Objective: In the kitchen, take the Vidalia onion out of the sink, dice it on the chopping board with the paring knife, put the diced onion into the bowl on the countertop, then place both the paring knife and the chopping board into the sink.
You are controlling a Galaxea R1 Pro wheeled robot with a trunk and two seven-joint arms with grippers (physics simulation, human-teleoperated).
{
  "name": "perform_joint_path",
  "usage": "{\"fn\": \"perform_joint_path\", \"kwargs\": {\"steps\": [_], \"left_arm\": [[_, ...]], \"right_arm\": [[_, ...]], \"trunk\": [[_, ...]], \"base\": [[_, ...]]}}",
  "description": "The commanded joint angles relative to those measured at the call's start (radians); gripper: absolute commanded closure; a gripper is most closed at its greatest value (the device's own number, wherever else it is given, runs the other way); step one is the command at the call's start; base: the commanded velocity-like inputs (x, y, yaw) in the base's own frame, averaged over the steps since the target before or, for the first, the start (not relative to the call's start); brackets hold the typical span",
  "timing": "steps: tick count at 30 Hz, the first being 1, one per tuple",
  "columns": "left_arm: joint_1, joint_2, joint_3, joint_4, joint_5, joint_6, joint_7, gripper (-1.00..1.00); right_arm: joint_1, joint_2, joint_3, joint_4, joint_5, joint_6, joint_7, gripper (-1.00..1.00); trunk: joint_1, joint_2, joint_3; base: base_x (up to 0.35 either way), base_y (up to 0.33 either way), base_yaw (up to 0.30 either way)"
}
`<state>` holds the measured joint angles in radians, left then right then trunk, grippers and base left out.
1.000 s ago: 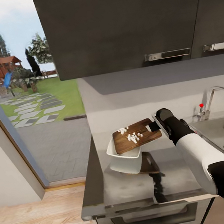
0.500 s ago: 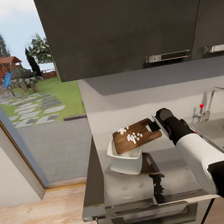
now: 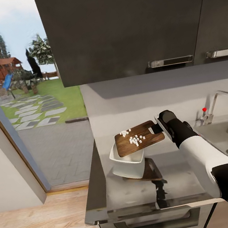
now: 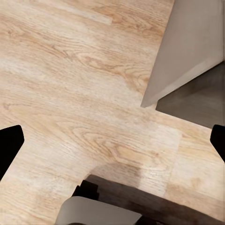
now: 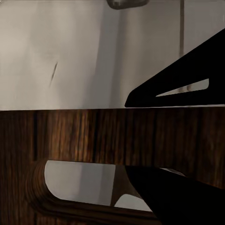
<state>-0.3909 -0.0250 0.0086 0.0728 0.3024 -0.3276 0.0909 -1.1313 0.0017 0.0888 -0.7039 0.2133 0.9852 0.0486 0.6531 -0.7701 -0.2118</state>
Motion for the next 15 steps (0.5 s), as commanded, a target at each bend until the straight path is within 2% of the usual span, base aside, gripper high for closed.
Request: {"fn": "perform_joint_path", "kwargs": {"steps": [1,15], "left_arm": [[-0.002,-0.001,0.001,0.004,0.002,-0.007,0.001,-1.0],[-0.002,-0.003,0.001,0.004,0.003,-0.007,0.001,-1.0]], "right_arm": [[-0.001,0.0,0.002,-0.001,0.008,0.004,0.005,1.0],[-0.001,0.0,0.002,-0.001,0.032,0.004,0.005,1.0]], "trunk": [[-0.004,0.006,0.002],[-0.057,0.104,0.046]], "base": [[0.0,0.0,0.0],[0.0,0.0,0.0]]}}
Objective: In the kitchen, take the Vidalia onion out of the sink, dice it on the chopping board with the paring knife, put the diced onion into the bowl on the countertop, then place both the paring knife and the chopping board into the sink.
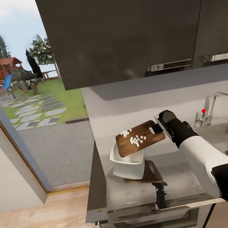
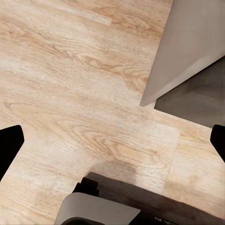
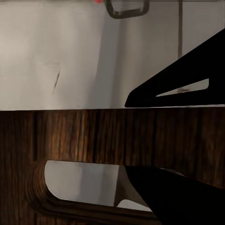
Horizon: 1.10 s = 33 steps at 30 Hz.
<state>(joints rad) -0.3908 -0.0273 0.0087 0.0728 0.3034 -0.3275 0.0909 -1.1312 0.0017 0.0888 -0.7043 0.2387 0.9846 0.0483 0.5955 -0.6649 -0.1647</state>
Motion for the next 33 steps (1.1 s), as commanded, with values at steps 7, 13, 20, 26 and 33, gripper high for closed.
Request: {"fn": "perform_joint_path", "kwargs": {"steps": [7,13,20,26,33], "left_arm": [[-0.002,0.0,0.001,0.004,0.001,-0.007,0.001,-1.0],[-0.002,0.0,0.001,0.004,0.001,-0.007,0.002,-1.0],[-0.002,0.0,0.001,0.004,0.001,-0.007,0.002,-1.0],[-0.002,0.0,0.001,0.004,0.001,-0.007,0.001,-1.0],[-0.002,0.0,0.001,0.004,0.001,-0.007,0.002,-1.0]], "right_arm": [[-0.001,0.0,0.002,0.0,0.013,0.004,0.005,1.0],[-0.001,0.0,0.002,0.0,0.016,0.004,0.004,1.0],[-0.001,0.0,0.002,0.0,0.016,0.004,0.004,1.0],[-0.001,0.0,0.002,0.0,0.016,0.004,0.005,1.0],[-0.001,0.0,0.002,0.0,0.016,0.005,0.004,1.0]], "trunk": [[-0.027,0.048,0.02],[-0.05,0.09,0.039],[-0.076,0.139,0.061],[-0.084,0.153,0.067],[-0.107,0.195,0.086]], "base": [[0.0,0.0,0.0],[0.0,0.0,0.0],[0.0,0.0,0.0],[0.0,0.0,0.0],[0.0,0.0,0.0]]}}
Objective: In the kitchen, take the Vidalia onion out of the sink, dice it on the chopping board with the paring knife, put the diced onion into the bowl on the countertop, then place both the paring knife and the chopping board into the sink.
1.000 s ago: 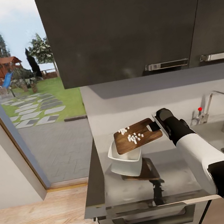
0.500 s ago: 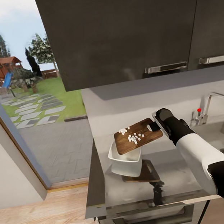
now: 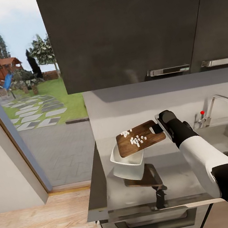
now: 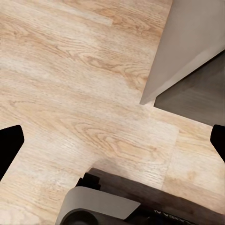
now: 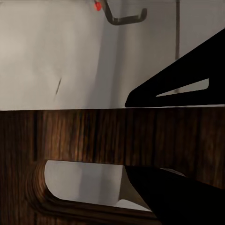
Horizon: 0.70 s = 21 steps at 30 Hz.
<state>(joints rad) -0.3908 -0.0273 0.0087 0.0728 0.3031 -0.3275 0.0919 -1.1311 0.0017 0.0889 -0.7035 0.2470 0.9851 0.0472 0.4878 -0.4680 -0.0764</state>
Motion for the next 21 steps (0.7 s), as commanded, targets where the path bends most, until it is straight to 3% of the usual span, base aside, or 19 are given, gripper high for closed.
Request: {"fn": "perform_joint_path", "kwargs": {"steps": [1,21], "left_arm": [[-0.002,0.0,0.001,0.004,0.002,-0.007,0.001,-1.0],[-0.002,0.001,0.001,0.004,0.001,-0.007,0.0,-1.0]], "right_arm": [[-0.001,0.0,0.002,-0.001,0.008,0.004,0.005,1.0],[-0.001,0.0,0.002,-0.001,0.009,0.003,0.009,1.0]], "trunk": [[0.001,-0.002,-0.002],[0.001,-0.002,-0.002]], "base": [[0.0,0.0,0.0],[0.0,0.0,0.0]]}}
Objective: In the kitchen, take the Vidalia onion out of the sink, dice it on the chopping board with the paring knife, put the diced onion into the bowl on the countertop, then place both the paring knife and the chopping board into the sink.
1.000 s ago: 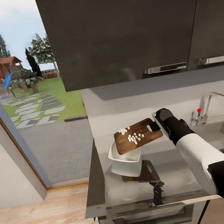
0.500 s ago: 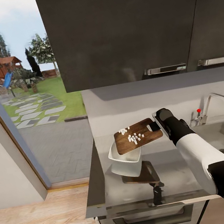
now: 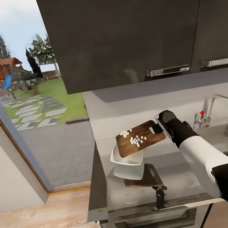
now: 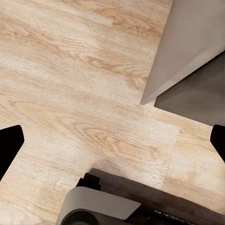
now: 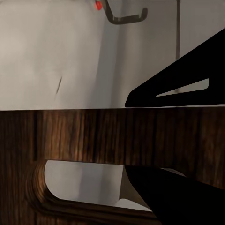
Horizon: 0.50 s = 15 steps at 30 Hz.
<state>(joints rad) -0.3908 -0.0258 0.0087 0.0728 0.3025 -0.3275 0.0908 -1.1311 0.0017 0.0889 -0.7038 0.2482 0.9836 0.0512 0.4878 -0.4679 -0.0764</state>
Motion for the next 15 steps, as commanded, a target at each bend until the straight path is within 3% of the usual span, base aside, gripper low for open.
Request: {"fn": "perform_joint_path", "kwargs": {"steps": [1,15], "left_arm": [[-0.002,0.0,0.001,0.004,0.002,-0.007,0.001,-1.0],[-0.002,0.0,0.001,0.004,0.002,-0.007,0.0,-1.0]], "right_arm": [[-0.001,0.0,0.002,0.0,0.008,0.004,0.005,1.0],[-0.001,0.0,0.002,0.0,0.008,0.004,0.006,1.0]], "trunk": [[0.001,-0.002,-0.002],[0.001,-0.002,-0.002]], "base": [[0.0,0.0,0.0],[0.0,0.0,0.0]]}}
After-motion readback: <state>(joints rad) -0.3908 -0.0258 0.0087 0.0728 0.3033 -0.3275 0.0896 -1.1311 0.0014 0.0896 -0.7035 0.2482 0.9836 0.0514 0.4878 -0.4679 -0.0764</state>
